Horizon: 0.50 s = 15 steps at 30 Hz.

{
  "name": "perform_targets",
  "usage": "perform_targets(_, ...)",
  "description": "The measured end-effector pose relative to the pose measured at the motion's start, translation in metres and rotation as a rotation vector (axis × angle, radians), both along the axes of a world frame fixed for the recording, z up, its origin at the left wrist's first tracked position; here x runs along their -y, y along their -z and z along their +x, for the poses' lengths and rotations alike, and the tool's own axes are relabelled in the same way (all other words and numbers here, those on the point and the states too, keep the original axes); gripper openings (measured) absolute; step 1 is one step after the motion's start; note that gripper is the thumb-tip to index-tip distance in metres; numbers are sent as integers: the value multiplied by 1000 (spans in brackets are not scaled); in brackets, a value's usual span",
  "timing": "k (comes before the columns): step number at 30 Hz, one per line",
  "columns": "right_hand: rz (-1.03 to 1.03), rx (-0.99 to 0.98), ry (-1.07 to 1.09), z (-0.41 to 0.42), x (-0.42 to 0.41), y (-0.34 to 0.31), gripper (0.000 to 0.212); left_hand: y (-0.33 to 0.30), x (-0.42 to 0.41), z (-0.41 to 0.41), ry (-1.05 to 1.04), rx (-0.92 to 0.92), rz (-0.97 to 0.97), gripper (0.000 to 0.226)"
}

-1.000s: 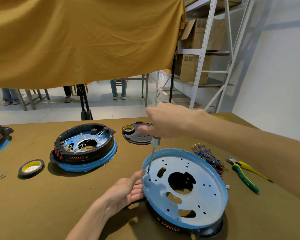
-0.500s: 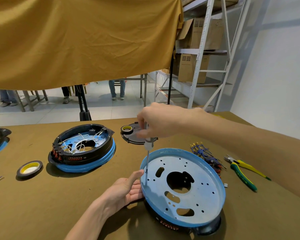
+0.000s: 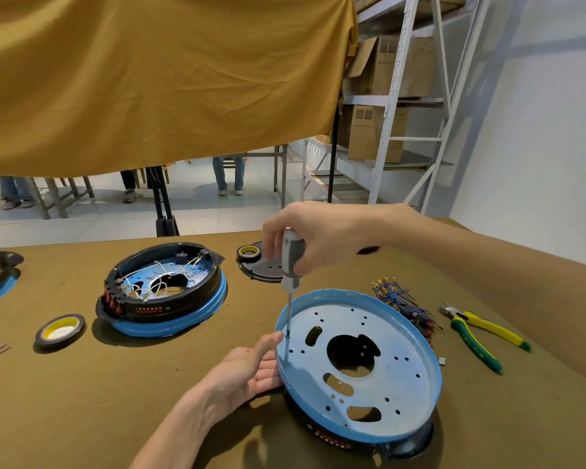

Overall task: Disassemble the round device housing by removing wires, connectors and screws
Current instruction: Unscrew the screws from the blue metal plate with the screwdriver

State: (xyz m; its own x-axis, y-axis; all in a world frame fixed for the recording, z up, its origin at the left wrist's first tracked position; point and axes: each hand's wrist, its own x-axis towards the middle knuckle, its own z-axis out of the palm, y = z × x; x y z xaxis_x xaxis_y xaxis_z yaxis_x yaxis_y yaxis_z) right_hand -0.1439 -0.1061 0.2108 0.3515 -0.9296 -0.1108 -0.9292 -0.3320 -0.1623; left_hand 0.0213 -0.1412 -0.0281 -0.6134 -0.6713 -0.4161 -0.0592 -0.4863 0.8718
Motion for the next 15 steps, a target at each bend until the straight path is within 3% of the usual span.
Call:
perform_targets(5, -247, -130, 117, 2, 3, 19, 38, -2, -1, -1, 1, 13, -7, 81)
perform_targets(8, -87, 13, 79, 0, 1, 11, 21, -2, -2, 0, 15, 1, -25, 80)
perform_targets(10, -13, 54, 56, -2, -1, 7, 33, -2, -4, 0, 3, -15, -10, 81)
perform_targets(15, -200, 17, 97, -3, -5, 16, 31, -1, -9, -4, -118, -58, 72, 82)
